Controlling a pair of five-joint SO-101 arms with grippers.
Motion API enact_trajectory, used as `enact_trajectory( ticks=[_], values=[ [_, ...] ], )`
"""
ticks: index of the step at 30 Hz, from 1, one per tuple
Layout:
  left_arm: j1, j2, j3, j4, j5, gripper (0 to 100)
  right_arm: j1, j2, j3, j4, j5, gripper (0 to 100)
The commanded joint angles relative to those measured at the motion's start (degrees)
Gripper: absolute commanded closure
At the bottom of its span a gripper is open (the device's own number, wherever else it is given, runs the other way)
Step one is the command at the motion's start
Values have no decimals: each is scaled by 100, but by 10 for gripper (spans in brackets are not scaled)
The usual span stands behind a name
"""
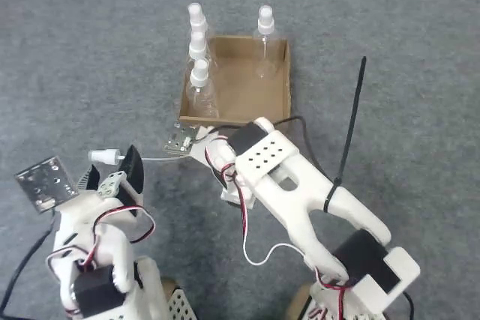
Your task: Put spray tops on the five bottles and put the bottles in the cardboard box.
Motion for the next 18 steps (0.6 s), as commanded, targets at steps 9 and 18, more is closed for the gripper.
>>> enact_trajectory(
  ticks=[9, 18],
  values=[
    [9, 510, -831, 185, -149, 754, 31, -382, 141, -4, -519, 918],
    [-26, 3253, -1991, 149, -105, 754, 215, -374, 624, -734, -519, 919]
  ],
)
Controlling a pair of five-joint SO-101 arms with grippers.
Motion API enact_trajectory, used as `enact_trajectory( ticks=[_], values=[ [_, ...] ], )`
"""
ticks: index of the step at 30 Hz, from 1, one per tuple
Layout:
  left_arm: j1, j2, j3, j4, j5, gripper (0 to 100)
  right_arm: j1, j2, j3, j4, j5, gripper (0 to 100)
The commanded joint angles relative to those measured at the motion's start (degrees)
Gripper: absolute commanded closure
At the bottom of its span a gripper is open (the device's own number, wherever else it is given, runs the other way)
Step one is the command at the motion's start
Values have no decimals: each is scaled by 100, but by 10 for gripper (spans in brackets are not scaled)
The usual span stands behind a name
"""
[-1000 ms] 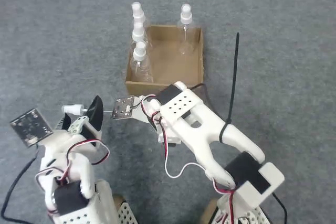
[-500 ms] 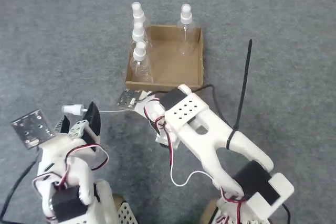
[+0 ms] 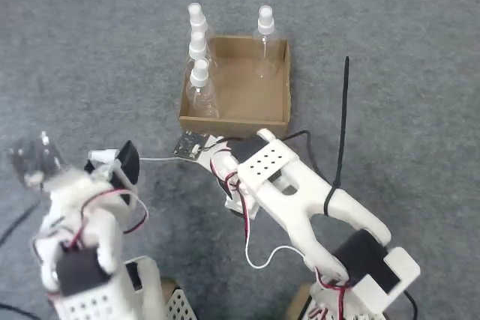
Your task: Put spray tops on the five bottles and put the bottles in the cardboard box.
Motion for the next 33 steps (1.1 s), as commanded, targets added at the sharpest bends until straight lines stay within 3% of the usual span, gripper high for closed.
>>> enact_trajectory(
  ticks=[1, 11, 17, 27, 33],
  values=[
    [-9, 1327, -611, -26, 62, 754, 207, -374, -53, -163, -70, 919],
    [-1108, 2356, -593, -949, 193, 754, 277, -365, -62, -171, -70, 919],
    [-1134, 3692, -998, -976, 220, 754, 277, -365, -53, -171, -70, 919],
    [-1134, 6215, -2308, -949, 1389, 750, 277, -365, -44, -171, -70, 919],
    [-1108, 7095, -2712, -985, 1459, 750, 268, -365, -35, -171, -62, 919]
  ],
)
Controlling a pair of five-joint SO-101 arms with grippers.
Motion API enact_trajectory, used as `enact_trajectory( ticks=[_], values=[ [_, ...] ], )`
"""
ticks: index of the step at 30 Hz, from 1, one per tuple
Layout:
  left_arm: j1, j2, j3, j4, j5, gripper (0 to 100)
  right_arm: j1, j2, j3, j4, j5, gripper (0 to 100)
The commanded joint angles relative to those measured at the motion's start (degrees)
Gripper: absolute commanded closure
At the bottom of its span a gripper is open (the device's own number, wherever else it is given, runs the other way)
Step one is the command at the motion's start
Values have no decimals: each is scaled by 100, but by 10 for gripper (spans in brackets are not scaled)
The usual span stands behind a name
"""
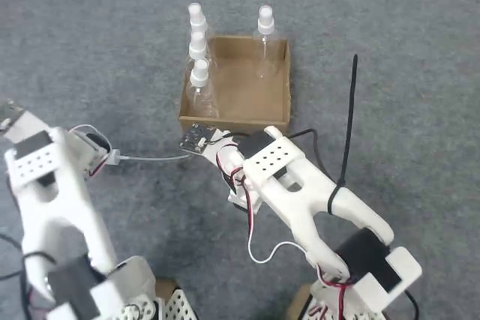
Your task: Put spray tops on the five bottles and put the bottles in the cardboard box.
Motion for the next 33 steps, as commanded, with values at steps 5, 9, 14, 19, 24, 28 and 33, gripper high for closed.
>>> enact_trajectory(
  ticks=[5, 9, 14, 19, 24, 28, 33],
  values=[
    [35, 791, -848, -132, 369, 750, 66, -356, -44, -48, -62, 919],
    [167, 1213, -1042, -141, 510, 750, 66, -356, -44, -40, -62, 919],
    [343, 1829, -1270, -378, 633, 754, 57, -356, -44, -40, -62, 919],
    [316, 2136, -1516, -422, 738, 754, 57, -356, -44, -31, -62, 919],
    [325, 2198, -1516, -457, 730, 778, 57, -356, -44, -22, -44, 919],
    [343, 2215, -1358, -870, 721, 903, 57, -356, -44, -22, -44, 919],
    [352, 2207, -1121, -1266, 721, 989, 57, -356, -44, -13, -44, 919]
  ],
)
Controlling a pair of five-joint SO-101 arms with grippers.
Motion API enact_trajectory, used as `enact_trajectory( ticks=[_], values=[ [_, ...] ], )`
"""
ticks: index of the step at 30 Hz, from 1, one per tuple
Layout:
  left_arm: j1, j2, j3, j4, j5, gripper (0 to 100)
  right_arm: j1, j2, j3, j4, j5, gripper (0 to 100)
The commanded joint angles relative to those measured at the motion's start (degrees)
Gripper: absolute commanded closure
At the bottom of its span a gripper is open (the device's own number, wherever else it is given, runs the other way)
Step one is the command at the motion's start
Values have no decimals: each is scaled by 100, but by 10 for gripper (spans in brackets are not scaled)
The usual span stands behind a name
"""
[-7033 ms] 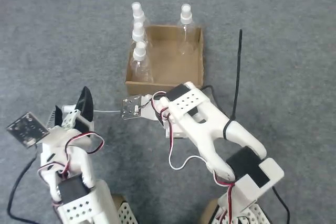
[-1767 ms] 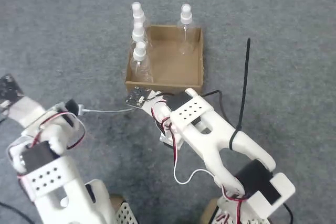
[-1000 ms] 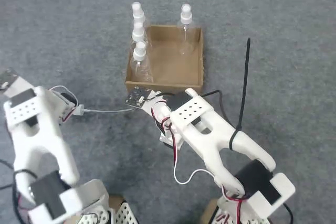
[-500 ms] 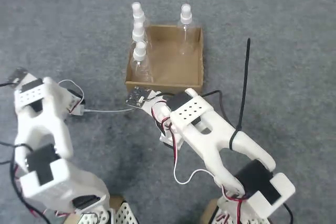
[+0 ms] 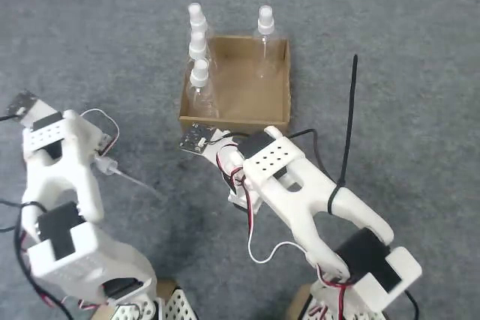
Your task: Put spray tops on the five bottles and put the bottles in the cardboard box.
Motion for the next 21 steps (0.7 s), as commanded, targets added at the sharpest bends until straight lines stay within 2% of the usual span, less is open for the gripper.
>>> enact_trajectory(
  ticks=[1, 5, 12, 21],
  values=[
    [44, -26, -13, -246, 35, 988, 57, -356, -44, -13, -44, 919],
    [44, -35, -22, -193, 35, 987, 57, -356, -44, -13, -44, 919],
    [26, -26, -215, 387, 26, 984, 57, -356, -44, -13, -44, 919],
    [9, -18, -92, 378, -176, 973, 48, -365, 35, -57, -35, 919]
  ],
)
